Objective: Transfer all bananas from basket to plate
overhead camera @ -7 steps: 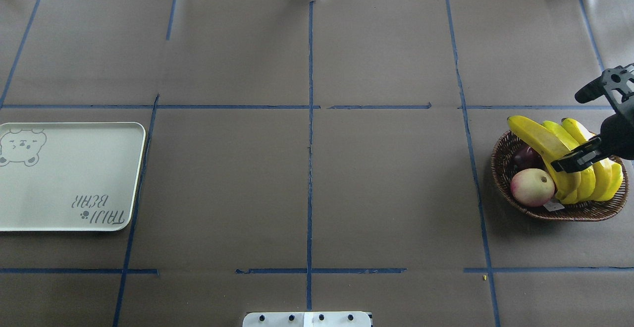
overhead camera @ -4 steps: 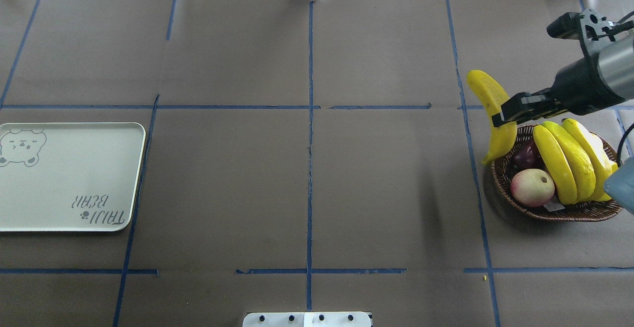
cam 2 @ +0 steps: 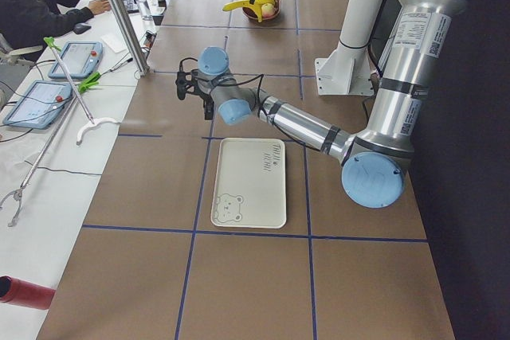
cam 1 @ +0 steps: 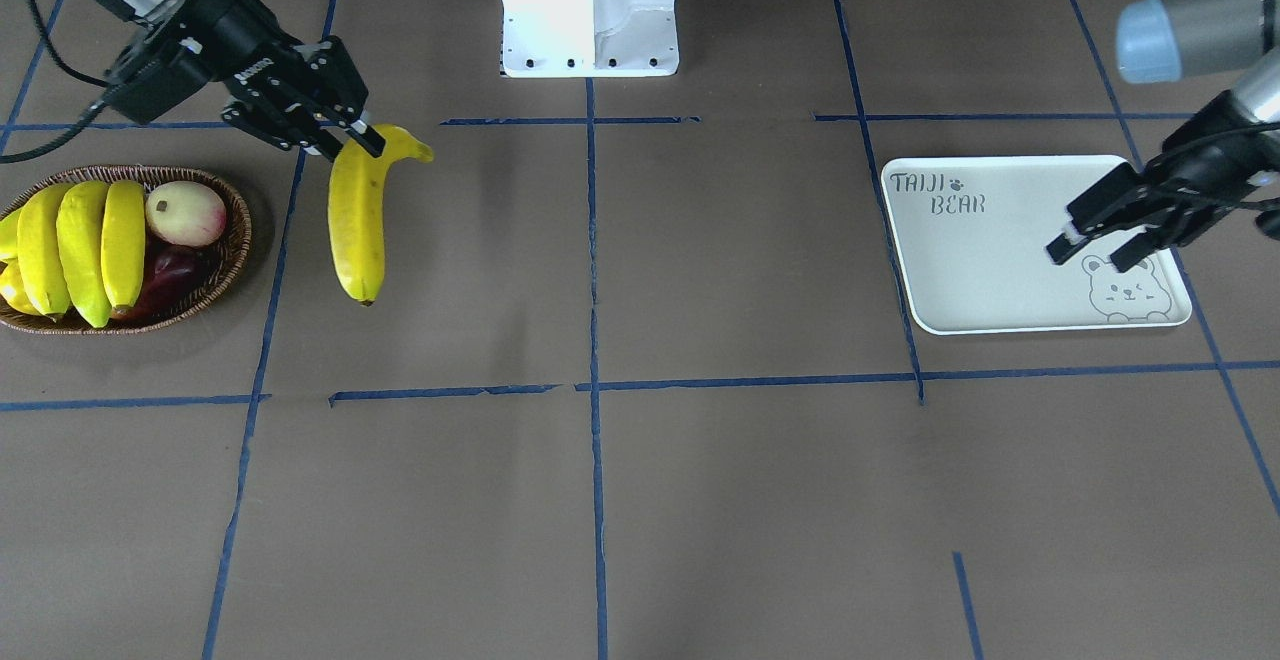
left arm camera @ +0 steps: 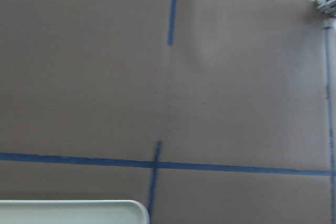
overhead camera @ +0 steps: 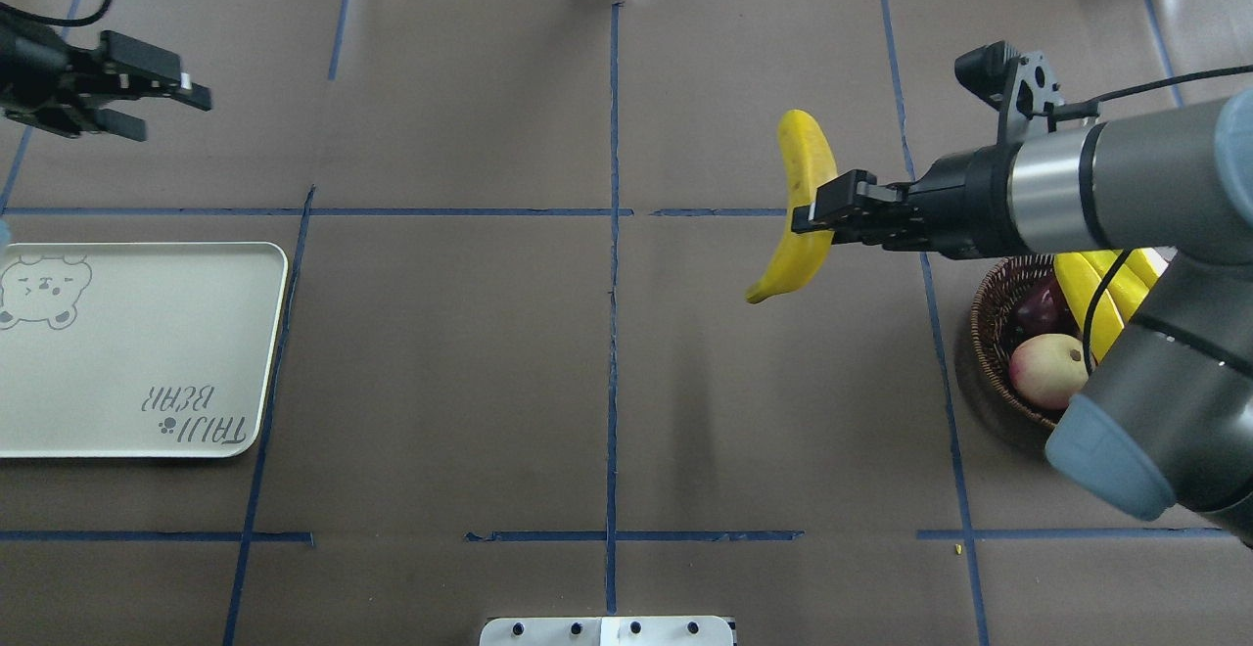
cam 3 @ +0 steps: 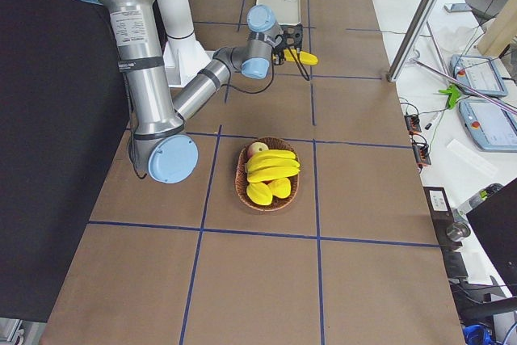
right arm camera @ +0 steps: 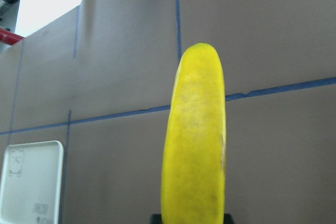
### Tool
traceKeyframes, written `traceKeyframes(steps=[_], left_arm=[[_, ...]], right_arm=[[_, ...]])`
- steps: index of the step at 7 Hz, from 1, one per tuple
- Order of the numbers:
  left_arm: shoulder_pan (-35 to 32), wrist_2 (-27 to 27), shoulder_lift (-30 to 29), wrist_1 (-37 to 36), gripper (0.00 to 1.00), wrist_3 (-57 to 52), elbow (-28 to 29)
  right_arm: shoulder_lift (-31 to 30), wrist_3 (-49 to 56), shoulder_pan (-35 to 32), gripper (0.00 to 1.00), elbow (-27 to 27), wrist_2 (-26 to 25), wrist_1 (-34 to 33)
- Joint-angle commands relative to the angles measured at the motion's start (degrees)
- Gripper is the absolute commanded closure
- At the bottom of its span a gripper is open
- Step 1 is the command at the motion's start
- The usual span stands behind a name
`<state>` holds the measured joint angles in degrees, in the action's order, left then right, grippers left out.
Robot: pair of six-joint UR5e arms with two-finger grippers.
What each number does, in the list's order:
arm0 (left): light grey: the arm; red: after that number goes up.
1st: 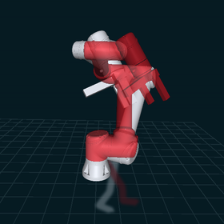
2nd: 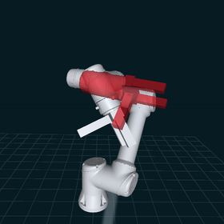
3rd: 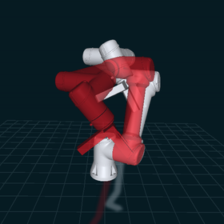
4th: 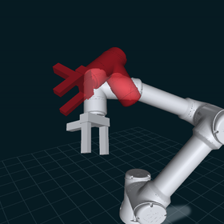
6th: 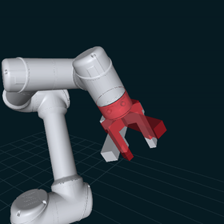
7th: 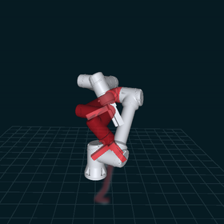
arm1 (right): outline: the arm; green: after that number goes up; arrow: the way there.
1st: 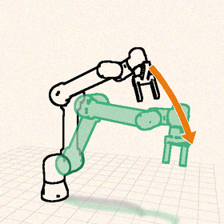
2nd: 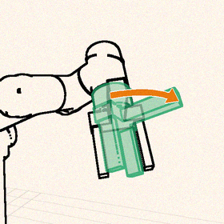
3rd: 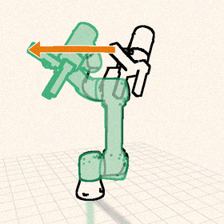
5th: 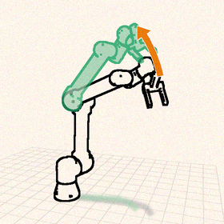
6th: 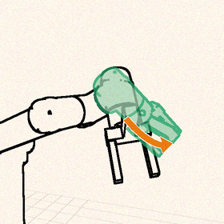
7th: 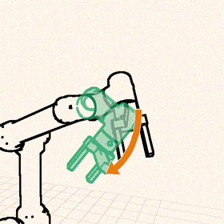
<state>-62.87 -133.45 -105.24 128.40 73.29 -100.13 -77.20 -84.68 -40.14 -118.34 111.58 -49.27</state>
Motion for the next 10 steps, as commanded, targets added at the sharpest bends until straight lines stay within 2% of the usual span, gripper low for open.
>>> traceKeyframes(steps=[1, 2, 3, 4, 7, 10], left_arm=[[8.8, 8.2, -5.9, 11.0, 0.01, 22.4, -0.1], [10.8, 8.6, -8.5, 14.8, 0.01, 30.3, -0.1], [13.7, 8.8, -12.8, 14.9, 0.01, 35.2, -0.1], [15.7, 9.3, -15.0, 14.7, 0.01, 36.5, 0.3], [23.8, 17.4, -20.9, 14.8, 0.01, 36.4, 4.2], [26.3, 19.2, -22.6, 14.9, 0.02, 36.4, 5.9]], right_arm=[[1.7, -4.9, 10.3, 0.99, 0.6, -14.2, 7.4], [4.0, -4.8, 11.2, 0.98, 2.4, -14.4, 7.4], [5.9, -4.8, 12.2, 0.98, 3.9, -14.6, 7.4], [6.1, -4.3, 13.0, 0.98, 4.2, -14.8, 7.4], [7.7, -4.0, 14.2, 0.98, 4.1, -14.8, 7.4], [7.7, -4.1, 14.5, 0.98, 4.1, -14.9, 7.4]])
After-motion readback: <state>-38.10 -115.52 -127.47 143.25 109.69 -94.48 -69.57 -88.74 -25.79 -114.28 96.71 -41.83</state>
